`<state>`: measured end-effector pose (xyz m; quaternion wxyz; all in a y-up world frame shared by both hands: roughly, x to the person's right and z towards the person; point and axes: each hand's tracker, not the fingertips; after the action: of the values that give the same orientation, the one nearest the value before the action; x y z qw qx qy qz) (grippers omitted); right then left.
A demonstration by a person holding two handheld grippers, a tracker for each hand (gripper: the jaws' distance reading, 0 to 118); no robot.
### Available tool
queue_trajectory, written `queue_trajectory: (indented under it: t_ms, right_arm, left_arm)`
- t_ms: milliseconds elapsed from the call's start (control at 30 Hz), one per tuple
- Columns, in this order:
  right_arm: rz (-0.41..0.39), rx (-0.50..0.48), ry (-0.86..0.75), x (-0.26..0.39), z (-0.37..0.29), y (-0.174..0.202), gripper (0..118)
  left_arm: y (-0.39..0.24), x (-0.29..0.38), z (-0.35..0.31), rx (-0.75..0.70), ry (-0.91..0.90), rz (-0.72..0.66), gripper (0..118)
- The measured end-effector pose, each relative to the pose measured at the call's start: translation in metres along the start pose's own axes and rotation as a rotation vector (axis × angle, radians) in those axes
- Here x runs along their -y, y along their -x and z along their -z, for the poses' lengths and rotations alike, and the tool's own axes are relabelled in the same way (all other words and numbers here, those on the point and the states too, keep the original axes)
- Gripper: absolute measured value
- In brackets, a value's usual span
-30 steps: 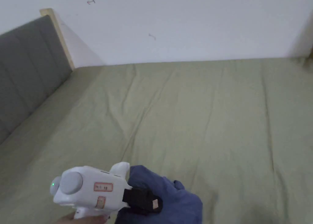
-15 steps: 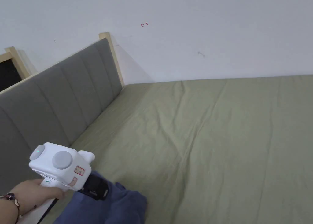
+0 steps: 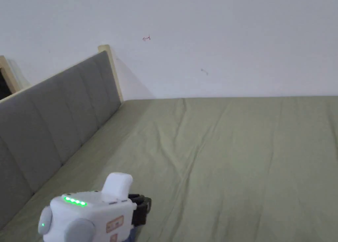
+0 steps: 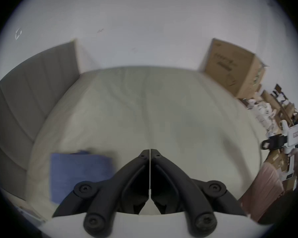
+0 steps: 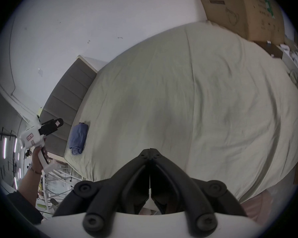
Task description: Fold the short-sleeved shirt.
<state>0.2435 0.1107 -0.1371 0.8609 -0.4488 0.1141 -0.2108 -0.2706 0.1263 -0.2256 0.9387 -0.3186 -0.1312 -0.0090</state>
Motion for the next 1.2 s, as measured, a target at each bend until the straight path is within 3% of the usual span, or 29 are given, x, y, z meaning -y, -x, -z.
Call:
queue_trajectory:
  t_ms: [100, 167, 233, 300, 367, 433, 533, 600, 767, 967, 1000, 1033, 1100, 1133, 1167, 1200]
  right_arm:
    - [-0.052, 0.028, -0.118, -0.014, -0.021, 0.002, 0]
    - [-0.058, 0.042, -0.217, -0.023, -0.044, 0.005, 0]
    - [-0.080, 0.057, -0.335, -0.027, -0.066, 0.009, 0]
    - [-0.158, 0.118, -0.495, -0.026, -0.088, 0.016, 0]
    - [-0.242, 0.207, -0.682, -0.026, -0.111, 0.020, 0]
    - [-0.290, 0.217, -0.852, -0.023, -0.132, 0.026, 0]
    - [-0.372, 0.281, -1.006, -0.015, -0.147, 0.033, 0]
    - [-0.362, 0.343, -1.051, -0.010, -0.150, 0.036, 0]
    - [-0.298, 0.338, -1.048, -0.008, -0.154, 0.029, 0]
    - [-0.347, 0.323, -1.030, 0.003, -0.152, 0.027, 0]
    - [-0.376, 0.324, -1.031, 0.005, -0.150, 0.028, 7]
    - [-0.396, 0.337, -1.035, 0.008, -0.149, 0.029, 21]
    - [-0.414, 0.339, -1.035, 0.011, -0.148, 0.029, 74]
    - [-0.415, 0.347, -1.032, 0.012, -0.149, 0.029, 93]
    - [-0.411, 0.351, -1.038, 0.013, -0.150, 0.028, 103]
    - [-0.401, 0.355, -1.053, 0.015, -0.152, 0.028, 107]
  left_arm:
    - [-0.085, 0.004, -0.007, 0.141, -0.134, -0.043, 0]
    - [-0.141, -0.001, -0.019, 0.094, -0.243, 0.002, 0]
    - [-0.179, -0.006, -0.030, 0.093, -0.356, -0.066, 0]
    - [-0.209, -0.018, -0.046, 0.088, -0.453, -0.097, 0]
    - [-0.229, -0.022, -0.068, -0.043, -0.638, -0.035, 0]
    - [-0.249, -0.025, -0.087, -0.189, -0.747, 0.024, 0]
    - [-0.266, -0.028, -0.105, -0.163, -0.760, 0.020, 0]
    - [-0.276, -0.030, -0.114, -0.161, -0.757, 0.021, 0]
    - [-0.293, -0.023, -0.128, -0.214, -0.763, 0.054, 0]
    - [-0.302, -0.020, -0.134, -0.225, -0.751, 0.051, 0]
    - [-0.301, -0.020, -0.135, -0.213, -0.759, 0.041, 2]
    - [-0.300, -0.019, -0.136, -0.196, -0.768, 0.033, 12]
    - [-0.303, -0.019, -0.137, -0.211, -0.764, 0.033, 69]
    - [-0.303, -0.020, -0.135, -0.213, -0.751, 0.033, 100]
    - [-0.302, -0.021, -0.133, -0.217, -0.741, 0.029, 118]
    - [-0.300, -0.018, -0.134, -0.228, -0.710, 0.017, 118]
